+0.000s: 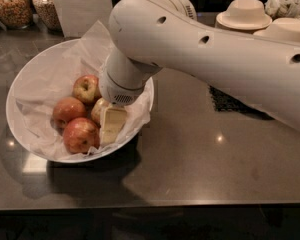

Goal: Pick apple from white bowl

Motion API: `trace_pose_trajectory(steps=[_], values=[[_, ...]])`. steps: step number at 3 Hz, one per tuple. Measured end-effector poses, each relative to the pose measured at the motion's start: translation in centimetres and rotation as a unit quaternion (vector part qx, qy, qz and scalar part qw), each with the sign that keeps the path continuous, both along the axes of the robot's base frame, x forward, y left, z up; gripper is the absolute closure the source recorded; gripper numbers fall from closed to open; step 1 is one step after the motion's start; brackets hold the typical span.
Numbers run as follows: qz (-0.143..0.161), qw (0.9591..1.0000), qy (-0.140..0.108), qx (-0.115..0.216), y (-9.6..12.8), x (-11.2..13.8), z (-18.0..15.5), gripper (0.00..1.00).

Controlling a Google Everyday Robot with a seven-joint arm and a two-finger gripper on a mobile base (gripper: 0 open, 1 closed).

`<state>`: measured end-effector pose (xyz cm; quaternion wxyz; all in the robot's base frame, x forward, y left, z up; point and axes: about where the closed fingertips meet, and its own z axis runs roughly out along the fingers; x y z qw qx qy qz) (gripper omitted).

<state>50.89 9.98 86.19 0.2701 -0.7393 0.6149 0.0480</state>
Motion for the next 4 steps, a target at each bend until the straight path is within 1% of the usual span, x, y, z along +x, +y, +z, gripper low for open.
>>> trace_pose_trajectory(steps=[1,2,3,4], values=[[-0.003,0.9999,0.012,-0.009,-0.5,-0.7,-0.2,0.00],[-0.005,0.9989,0.045,0.011,0.1,1.1,-1.4,0.00],[-0.005,0.9989,0.045,0.011,0.1,1.1,-1.4,0.00],[-0.005,0.9989,0.045,0.011,0.1,1.1,-1.4,0.19]])
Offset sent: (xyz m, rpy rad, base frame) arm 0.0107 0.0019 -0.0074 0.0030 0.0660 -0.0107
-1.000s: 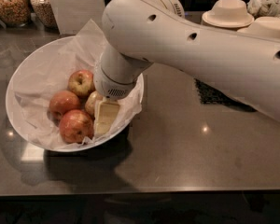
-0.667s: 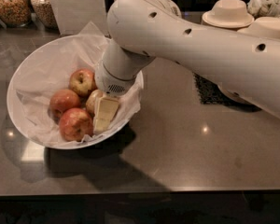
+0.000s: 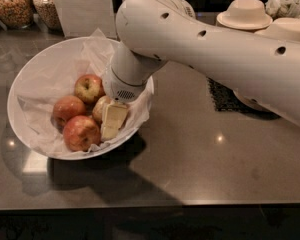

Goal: Pick apple from white bowl

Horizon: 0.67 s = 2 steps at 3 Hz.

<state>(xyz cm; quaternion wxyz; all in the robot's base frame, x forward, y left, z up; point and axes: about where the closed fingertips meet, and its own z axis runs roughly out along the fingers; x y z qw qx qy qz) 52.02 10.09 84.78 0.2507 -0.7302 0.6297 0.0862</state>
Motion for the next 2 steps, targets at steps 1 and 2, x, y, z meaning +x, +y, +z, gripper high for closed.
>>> trace_pose_trajectory(steps=[1,2], values=[[0.000,1.0000,0.000,0.000,0.00,0.00,0.00,0.42],[0.000,1.0000,0.000,0.000,0.00,0.00,0.00,0.64]])
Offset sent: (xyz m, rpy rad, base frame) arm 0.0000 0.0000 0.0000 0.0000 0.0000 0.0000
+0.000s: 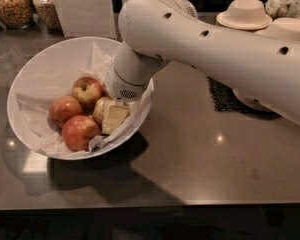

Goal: Pick apple from white bowl

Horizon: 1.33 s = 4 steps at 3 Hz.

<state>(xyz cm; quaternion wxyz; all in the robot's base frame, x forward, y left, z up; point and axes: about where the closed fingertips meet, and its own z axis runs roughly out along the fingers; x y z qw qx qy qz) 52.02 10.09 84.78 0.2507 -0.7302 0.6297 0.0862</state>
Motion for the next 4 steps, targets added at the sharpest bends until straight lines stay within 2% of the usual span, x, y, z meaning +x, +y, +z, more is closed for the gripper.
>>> trace_pose_trajectory(steps=[1,2,3,4], values=[[0.011,0.9999,-0.002,-0.002,0.5,0.1,0.5,0.89],[0.021,0.9991,-0.030,-0.023,0.8,0.3,3.5,1.00],[0.019,0.9954,-0.083,-0.043,0.4,0.3,8.8,1.00],[0.012,0.9897,-0.134,-0.048,-0.6,-0.1,14.2,1.00]])
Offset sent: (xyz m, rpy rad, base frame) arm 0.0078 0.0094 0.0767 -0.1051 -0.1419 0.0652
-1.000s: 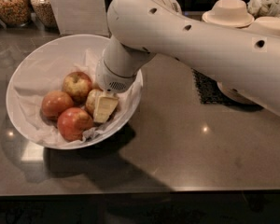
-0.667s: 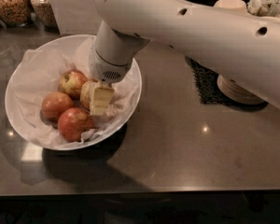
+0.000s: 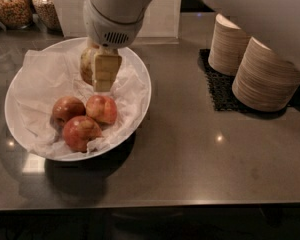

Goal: Pick apple from white bowl

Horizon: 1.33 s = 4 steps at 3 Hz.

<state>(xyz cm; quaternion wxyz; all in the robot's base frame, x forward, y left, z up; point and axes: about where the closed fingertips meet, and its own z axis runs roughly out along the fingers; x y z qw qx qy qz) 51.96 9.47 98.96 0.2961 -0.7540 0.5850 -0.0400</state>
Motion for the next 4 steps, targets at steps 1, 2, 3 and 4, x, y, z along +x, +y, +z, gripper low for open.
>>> trace_pose_trajectory(steps=[1,2,3,4], values=[[0.011,0.9991,-0.032,0.027,-1.6,0.3,4.1,1.00],[0.056,0.9947,-0.056,0.065,-2.4,-0.1,8.0,1.00],[0.073,0.9929,-0.066,0.067,-2.0,-0.8,8.9,1.00],[0.073,0.9929,-0.066,0.067,-2.0,-0.8,8.9,1.00]])
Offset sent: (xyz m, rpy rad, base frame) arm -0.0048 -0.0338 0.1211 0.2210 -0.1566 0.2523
